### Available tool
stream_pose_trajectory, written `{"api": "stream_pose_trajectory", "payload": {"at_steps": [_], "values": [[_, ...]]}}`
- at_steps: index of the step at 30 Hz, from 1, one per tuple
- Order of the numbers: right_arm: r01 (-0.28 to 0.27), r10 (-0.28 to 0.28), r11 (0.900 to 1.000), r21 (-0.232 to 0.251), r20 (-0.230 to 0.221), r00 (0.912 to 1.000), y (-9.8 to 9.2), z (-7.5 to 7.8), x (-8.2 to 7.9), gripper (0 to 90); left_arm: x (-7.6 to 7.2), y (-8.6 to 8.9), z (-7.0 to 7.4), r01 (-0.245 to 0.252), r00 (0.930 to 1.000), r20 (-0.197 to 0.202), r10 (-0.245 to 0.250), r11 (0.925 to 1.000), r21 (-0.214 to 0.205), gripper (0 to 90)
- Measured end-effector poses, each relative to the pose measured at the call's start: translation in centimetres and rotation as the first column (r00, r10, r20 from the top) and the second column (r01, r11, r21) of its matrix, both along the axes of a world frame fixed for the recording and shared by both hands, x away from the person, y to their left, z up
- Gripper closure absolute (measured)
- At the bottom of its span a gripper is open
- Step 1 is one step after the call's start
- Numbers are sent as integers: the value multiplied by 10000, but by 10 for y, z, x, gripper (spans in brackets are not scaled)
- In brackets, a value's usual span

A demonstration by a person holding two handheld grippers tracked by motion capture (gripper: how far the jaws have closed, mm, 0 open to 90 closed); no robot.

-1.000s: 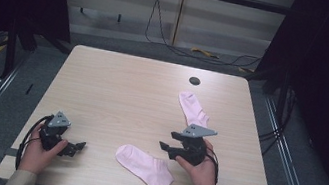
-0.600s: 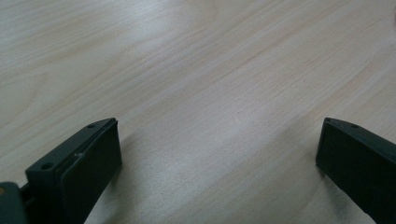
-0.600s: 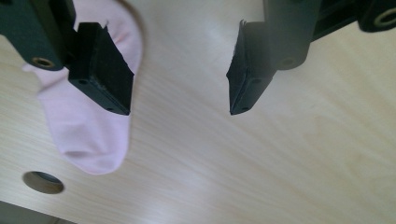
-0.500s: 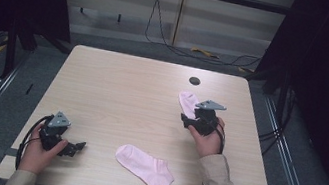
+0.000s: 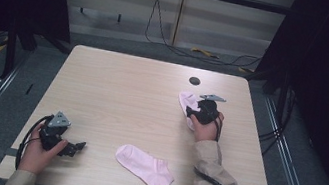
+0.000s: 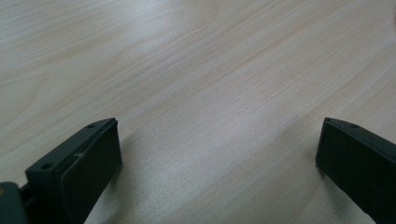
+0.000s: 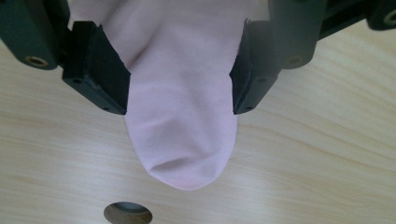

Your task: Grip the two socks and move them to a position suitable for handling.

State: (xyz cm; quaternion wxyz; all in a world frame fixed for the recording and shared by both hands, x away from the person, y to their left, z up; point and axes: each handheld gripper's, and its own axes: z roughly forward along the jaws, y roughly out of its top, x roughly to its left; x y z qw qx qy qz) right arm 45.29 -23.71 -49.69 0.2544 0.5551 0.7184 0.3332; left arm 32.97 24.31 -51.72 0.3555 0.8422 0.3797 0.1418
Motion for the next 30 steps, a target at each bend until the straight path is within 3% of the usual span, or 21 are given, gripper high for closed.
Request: {"api": "stream_pose_trajectory", "payload": {"at_steps": [2,4,5,6,7,10,12,17,24,30], "values": [[43,-52,9994,-342,-272,9996,3,-9,5,419,0,0,0,11,10000,2,-11,10000,-5,0],[-15,12,9996,-292,-123,9999,4,-10,4,580,0,0,0,15,10000,2,-15,10000,-8,0],[-121,115,9993,-345,-170,9998,4,-8,4,707,0,0,0,19,10000,4,-19,10000,-7,0],[-121,115,9993,-345,-170,9998,4,-8,4,707,0,0,0,21,10000,1,-21,10000,-7,0],[-422,402,9986,-308,-601,9974,4,-3,4,848,0,0,0,23,10000,4,-23,10000,-4,0],[-740,738,9972,-81,-256,9969,1,4,0,867,0,0,0,24,10000,8,-24,10000,-5,0],[-884,881,9961,-71,-297,9957,1,6,-2,868,0,0,0,41,10000,22,-41,10000,-7,0],[-1794,1790,9837,109,310,9834,2,27,-18,868,0,0,0,27,10000,5,-27,10000,-24,0],[-2923,2889,9559,272,890,9532,7,55,-41,868,0,0,0,20,10000,6,-20,10000,-2,0],[-3735,3676,9267,412,1076,9238,14,62,-60,868,0,0,0,31,10000,16,-31,10000,-24,0]]}}
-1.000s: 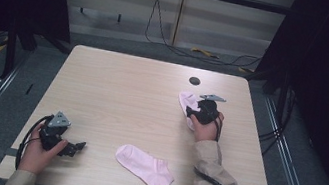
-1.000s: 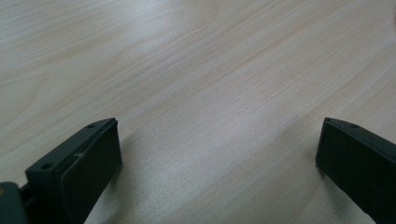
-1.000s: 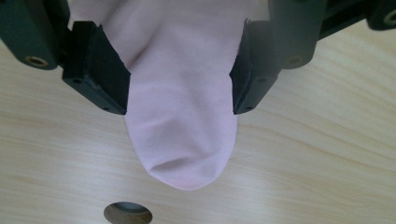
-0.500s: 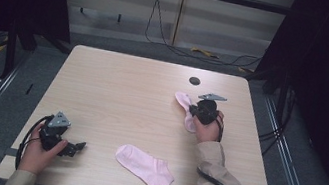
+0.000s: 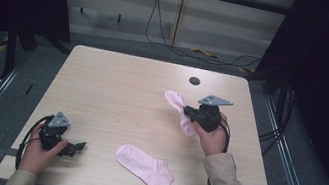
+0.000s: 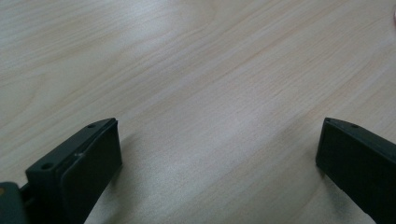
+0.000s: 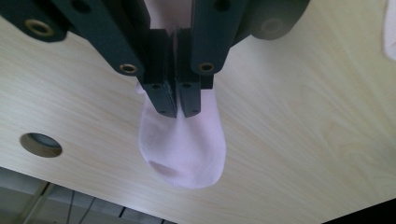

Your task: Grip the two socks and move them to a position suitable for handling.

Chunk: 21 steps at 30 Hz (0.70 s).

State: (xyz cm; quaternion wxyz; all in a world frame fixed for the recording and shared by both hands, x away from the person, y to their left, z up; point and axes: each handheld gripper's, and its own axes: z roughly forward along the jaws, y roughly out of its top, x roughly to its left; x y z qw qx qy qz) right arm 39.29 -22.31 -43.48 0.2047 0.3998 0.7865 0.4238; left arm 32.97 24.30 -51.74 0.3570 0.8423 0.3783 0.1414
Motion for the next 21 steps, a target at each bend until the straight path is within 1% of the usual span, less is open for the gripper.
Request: {"api": "stream_pose_trajectory", "payload": {"at_steps": [1,5,7,9,10,11,12,13,14,15,16,17,18,19,20,21], "values": [[-177,177,9998,-50,0,9998,2,0,-4,868,0,0,0,-2,10000,-2,2,10000,-4,0],[-898,898,9960,31,-38,9960,11,-1,-17,867,0,0,0,-7,10000,-16,8,10000,25,0],[-1240,1239,9923,-38,-101,9922,17,-3,-24,866,0,0,0,-2,10000,-2,2,10000,-2,0],[-1637,1637,9865,-45,-115,9864,24,-6,-31,866,0,0,0,-4,10000,0,4,10000,-6,0],[-1637,1637,9865,-45,-115,9864,24,-6,-31,866,0,0,0,-4,10000,0,4,10000,-6,0],[-1961,1959,9805,-83,-191,9804,29,-9,-37,865,0,0,0,-12,10000,-6,12,10000,16,0],[-2117,2114,9772,-146,-193,9772,32,-11,-40,864,0,0,0,10,10000,8,-10,10000,22,0],[-2227,2223,9747,-192,-216,9747,34,-12,-42,855,0,0,0,-3,10000,-8,3,10000,7,0],[-2227,2223,9747,-192,-216,9747,34,-12,-42,855,0,0,0,-3,10000,-8,3,10000,7,0],[-2173,2164,9753,-395,-253,9760,37,-16,-46,674,0,0,0,-1,10000,0,1,10000,-3,0],[-2173,2164,9753,-395,-253,9760,37,-16,-46,674,0,0,0,-1,10000,0,1,10000,-3,0],[-2082,2075,9778,-249,-299,9778,36,-20,-49,610,0,0,0,-9,10000,-7,9,10000,18,0],[-2138,2134,9768,-129,-273,9766,35,-21,-51,603,0,0,0,-9,10000,-7,9,10000,18,0],[-2138,2134,9768,-129,-273,9766,35,-21,-51,603,0,0,0,-1,10000,-6,1,10000,7,0],[-2031,2032,9791,54,-297,9787,32,-22,-57,585,0,0,0,2,10000,-3,-2,10000,10,0],[-1983,1986,9801,131,-302,9796,31,-23,-59,590,0,0,0,2,10000,-3,-2,10000,10,0]]}}
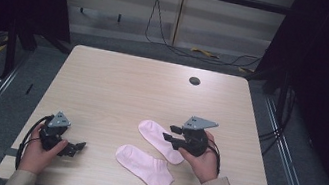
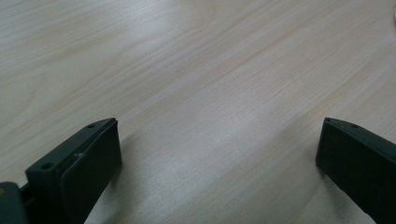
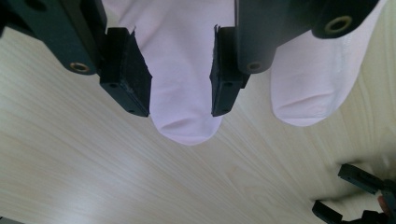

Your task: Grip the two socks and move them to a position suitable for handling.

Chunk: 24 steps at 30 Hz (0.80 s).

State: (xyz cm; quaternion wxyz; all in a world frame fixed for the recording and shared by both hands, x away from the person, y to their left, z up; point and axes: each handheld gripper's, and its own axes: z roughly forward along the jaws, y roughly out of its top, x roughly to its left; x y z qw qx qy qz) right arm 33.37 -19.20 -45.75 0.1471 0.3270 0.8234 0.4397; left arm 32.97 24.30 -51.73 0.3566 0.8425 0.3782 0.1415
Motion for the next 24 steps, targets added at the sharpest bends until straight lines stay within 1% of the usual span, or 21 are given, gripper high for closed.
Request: {"api": "stream_pose_trajectory", "payload": {"at_steps": [1,2,4,6,7,8,9,10,12,14,15,16,19,24], "values": [[0,0,10000,0,0,10000,0,0,0,590,0,0,0,12,10000,16,-12,10000,11,0],[108,-108,9999,-44,25,9999,-4,-3,-7,595,0,0,0,1,10000,6,-1,10000,33,0],[49,-49,10000,-32,-89,9999,-7,-8,-14,615,0,0,0,10,10000,18,-10,10000,9,0],[129,-131,9999,-87,-141,9998,-9,-12,-20,614,0,0,0,-8,10000,-3,8,10000,-11,0],[181,-182,9998,-30,-219,9996,-11,-15,-24,610,0,0,0,-10,10000,-6,10,10000,10,0],[181,-182,9998,-30,-219,9996,-11,-15,-24,610,0,0,0,-8,10000,-1,8,10000,-14,0],[297,-294,9995,74,-298,9991,-15,-19,-30,585,0,0,0,-6,10000,-1,6,10000,-13,0],[393,-392,9992,3,-236,9990,-17,-20,-33,573,0,0,0,-23,10000,8,23,10000,-6,0],[470,-469,9989,51,-273,9985,-20,-23,-39,561,0,0,0,-15,10000,25,15,10000,12,0],[513,-512,9987,2,-304,9982,-21,-26,-44,541,0,0,0,-25,10000,11,25,10000,-1,0],[513,-512,9987,2,-304,9982,-21,-26,-44,541,0,0,0,-25,10000,11,25,10000,-1,0],[489,-491,9988,-76,-278,9984,-22,-30,-50,532,0,0,0,-24,10000,7,24,10000,-6,0],[494,-499,9987,-153,-303,9983,-23,-34,-56,507,0,0,0,-35,10000,0,35,10000,11,0],[434,-440,9987,-282,-220,9988,-22,-35,-63,470,0,0,0,-15,10000,22,15,10000,14,0]]}}
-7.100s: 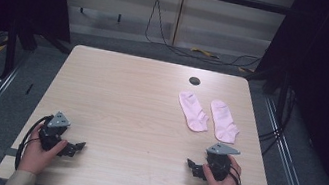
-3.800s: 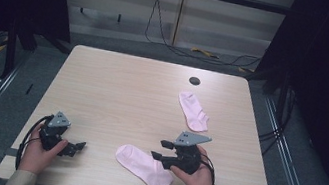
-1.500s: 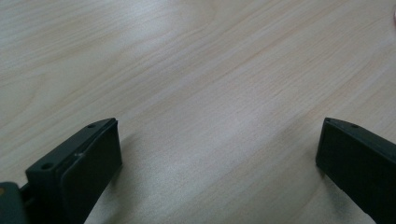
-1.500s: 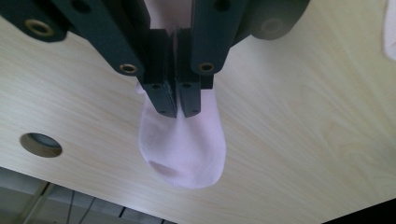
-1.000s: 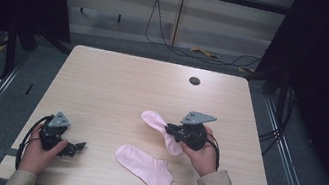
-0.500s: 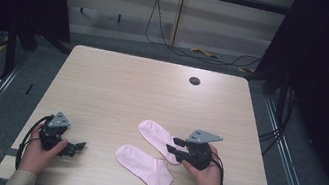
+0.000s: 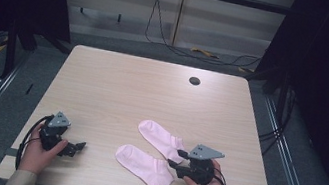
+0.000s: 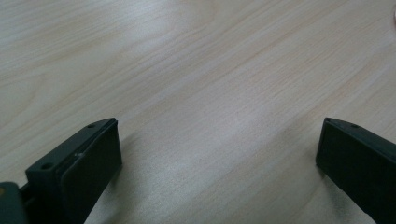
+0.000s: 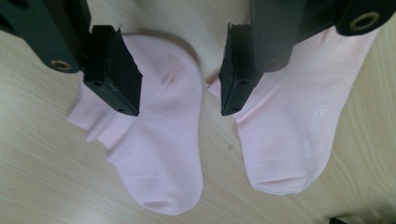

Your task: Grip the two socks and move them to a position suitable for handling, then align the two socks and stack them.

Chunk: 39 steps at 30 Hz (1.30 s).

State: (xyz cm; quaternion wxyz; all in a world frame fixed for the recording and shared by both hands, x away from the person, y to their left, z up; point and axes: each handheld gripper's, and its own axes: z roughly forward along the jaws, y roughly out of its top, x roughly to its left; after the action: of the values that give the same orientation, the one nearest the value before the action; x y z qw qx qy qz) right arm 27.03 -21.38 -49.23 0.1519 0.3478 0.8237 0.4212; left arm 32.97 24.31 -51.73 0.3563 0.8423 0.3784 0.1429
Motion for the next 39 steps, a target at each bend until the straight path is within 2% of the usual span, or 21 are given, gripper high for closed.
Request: {"api": "stream_pose_trajectory", "payload": {"at_steps": [1,3,4,11,12,14,24,30,33,35,37,39], "values": [[-165,166,9998,57,-51,9999,2,0,-3,433,0,0,0,-12,10000,-17,12,10000,-25,0],[-213,214,9998,37,-37,9998,3,0,-4,421,0,0,0,-12,10000,-22,12,10000,-29,0],[-357,357,9993,-137,-11,9994,5,-1,-6,385,0,0,0,-2,10000,-30,2,10000,-31,0],[-403,403,9992,-14,5,9992,8,0,-7,303,0,0,0,-8,10000,-21,8,10000,-38,0],[-264,265,9994,208,-23,9996,5,1,-8,292,0,0,0,-6,10000,-21,6,10000,-34,0],[-174,177,9991,378,-85,9998,2,2,-9,291,0,0,0,-4,10000,-20,4,10000,-34,0],[-197,202,9994,273,-161,9997,1,-2,-14,293,0,-1,0,-51,10000,-15,51,9999,-88,0],[-393,393,9992,13,-195,9990,8,-6,-17,304,-1,-1,0,4,10000,-37,-4,10000,-53,0],[-412,409,9991,-133,-207,9989,10,-8,-17,307,-1,-3,0,-58,10000,-75,57,9998,-181,0],[-398,396,9991,-155,-167,9991,10,-6,-17,308,-1,-4,1,11,9999,-104,-12,10000,-52,0],[-421,419,9990,-160,-101,9991,10,-5,-18,313,-1,-7,3,-52,9998,-182,49,9999,-132,22],[-405,404,9990,-175,-83,9991,11,-4,-18,317,-1,-9,6,107,9997,-204,-113,9995,-289,90]]}}
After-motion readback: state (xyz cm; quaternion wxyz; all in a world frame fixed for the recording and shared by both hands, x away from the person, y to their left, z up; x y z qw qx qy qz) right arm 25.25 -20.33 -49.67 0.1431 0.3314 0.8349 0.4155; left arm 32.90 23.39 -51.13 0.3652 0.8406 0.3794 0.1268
